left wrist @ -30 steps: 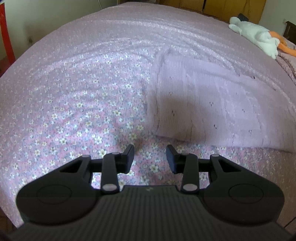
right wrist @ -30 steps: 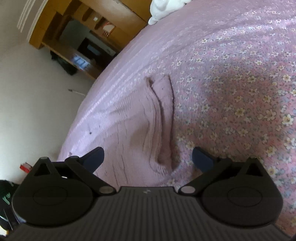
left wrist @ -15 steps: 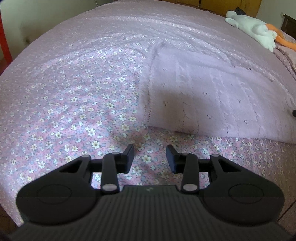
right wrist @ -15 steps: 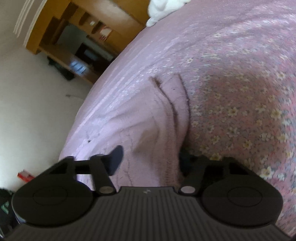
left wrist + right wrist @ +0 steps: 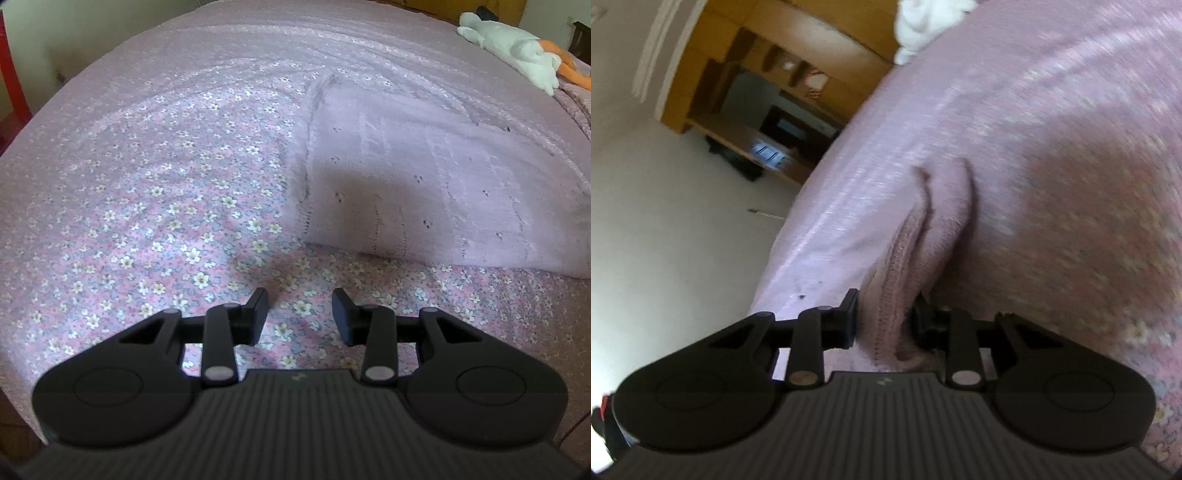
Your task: Fold small clothes
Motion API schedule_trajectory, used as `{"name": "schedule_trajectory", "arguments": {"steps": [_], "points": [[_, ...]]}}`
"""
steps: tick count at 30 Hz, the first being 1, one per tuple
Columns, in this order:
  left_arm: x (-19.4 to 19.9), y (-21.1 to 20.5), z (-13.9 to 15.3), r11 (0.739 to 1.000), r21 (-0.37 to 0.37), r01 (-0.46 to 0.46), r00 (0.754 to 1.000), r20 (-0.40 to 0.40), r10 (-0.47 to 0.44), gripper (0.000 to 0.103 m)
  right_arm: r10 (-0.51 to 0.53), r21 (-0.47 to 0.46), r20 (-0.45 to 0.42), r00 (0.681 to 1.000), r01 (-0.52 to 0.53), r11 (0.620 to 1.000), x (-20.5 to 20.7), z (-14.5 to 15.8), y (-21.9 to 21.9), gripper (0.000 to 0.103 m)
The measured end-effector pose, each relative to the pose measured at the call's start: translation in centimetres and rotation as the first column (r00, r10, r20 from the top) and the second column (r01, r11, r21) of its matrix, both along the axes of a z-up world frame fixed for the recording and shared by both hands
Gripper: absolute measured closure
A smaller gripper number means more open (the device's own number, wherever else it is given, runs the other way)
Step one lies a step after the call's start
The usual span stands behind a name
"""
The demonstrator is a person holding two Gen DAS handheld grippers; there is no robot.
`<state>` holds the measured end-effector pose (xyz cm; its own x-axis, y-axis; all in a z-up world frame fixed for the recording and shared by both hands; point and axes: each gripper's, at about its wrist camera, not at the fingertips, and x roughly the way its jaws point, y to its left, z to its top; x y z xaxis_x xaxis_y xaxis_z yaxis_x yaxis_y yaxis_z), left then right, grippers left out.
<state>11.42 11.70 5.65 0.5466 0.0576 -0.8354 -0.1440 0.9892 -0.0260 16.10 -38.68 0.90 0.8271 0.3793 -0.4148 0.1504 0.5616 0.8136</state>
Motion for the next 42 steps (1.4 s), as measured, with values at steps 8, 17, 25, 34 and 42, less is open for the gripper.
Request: {"name": "schedule_trajectory", "arguments": {"steps": [8, 17, 25, 34, 42], "points": [[-0.3, 0.9, 0.3, 1.000, -0.012, -0.008, 1.000, 0.020, 0.008, 0.063, 0.049, -0.061, 0.048, 0.998, -0.046, 0.997, 1.2, 3.6, 2.5, 0.075], [-1.1, 4.0, 1.1, 0.997, -0.019, -0.073, 0.996, 0.045, 0.074, 0.063, 0.218, -0.174, 0.116, 0.969, -0.196, 0.965, 4.6, 9.0, 9.4, 0.077], [-1.8, 6.6, 1.1, 0.990, -0.028, -0.136, 0.989, 0.054, 0.138, 0.063, 0.427, -0.230, 0.180, 0.886, -0.385, 0.894, 7.7, 13.3, 18.5, 0.078], [-2.2, 8.5, 0.7, 0.984, -0.057, -0.171, 0.983, 0.061, 0.174, 0.063, 0.606, -0.309, 0.068, 0.792, -0.561, 0.768, 9.4, 10.3, 30.1, 0.077], [-0.9, 8.6, 1.6, 0.990, -0.073, -0.117, 0.988, 0.096, 0.124, 0.063, 0.649, -0.417, 0.016, 0.760, -0.585, 0.695, 7.1, 6.3, 35.0, 0.047]]}}
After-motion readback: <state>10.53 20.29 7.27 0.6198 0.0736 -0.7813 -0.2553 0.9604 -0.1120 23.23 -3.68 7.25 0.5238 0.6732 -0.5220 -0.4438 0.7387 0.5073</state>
